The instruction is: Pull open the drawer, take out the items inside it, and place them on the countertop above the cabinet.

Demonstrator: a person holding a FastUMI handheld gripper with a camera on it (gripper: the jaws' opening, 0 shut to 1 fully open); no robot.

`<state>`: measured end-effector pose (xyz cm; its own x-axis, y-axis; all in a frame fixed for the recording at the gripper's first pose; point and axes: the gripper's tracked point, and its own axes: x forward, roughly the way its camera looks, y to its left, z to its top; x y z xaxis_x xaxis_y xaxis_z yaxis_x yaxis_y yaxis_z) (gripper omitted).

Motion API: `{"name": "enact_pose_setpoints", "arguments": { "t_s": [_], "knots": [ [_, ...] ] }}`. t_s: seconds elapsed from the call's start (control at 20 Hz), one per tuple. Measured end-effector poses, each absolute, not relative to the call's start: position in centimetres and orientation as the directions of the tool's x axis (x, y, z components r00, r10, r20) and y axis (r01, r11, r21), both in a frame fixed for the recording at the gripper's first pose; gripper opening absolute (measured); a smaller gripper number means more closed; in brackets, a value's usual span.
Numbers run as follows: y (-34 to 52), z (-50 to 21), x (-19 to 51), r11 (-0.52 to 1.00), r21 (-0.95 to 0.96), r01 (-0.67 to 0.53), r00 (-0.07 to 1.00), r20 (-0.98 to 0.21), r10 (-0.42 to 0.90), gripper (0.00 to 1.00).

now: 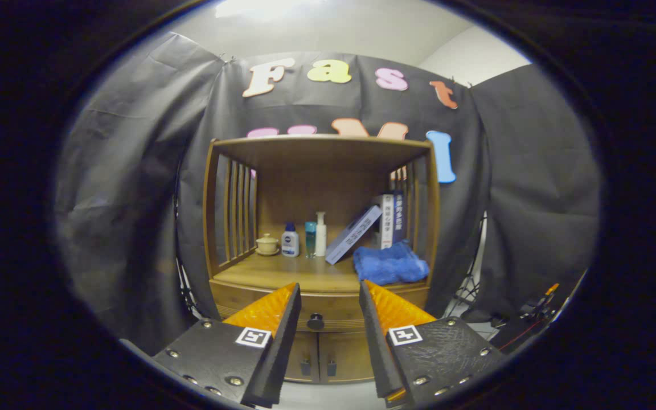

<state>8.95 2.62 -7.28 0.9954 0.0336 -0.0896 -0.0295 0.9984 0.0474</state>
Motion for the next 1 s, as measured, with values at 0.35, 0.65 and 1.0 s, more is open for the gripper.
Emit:
{"name": "enact_pose_setpoints", "arguments": {
  "t_s": [0.35,0.65,1.0],
  "knots": [
    [4.4,-18.4,17.6,0.987,0.159,-0.002,0.970,-0.240,0.041,0.61],
    [5.4,-25.4,22.6,0.992,0.130,0.000,0.932,-0.359,0.047,0.62],
    [5.7,-28.5,25.8,0.993,0.117,0.010,0.902,-0.430,0.041,0.50]
  ]
}}
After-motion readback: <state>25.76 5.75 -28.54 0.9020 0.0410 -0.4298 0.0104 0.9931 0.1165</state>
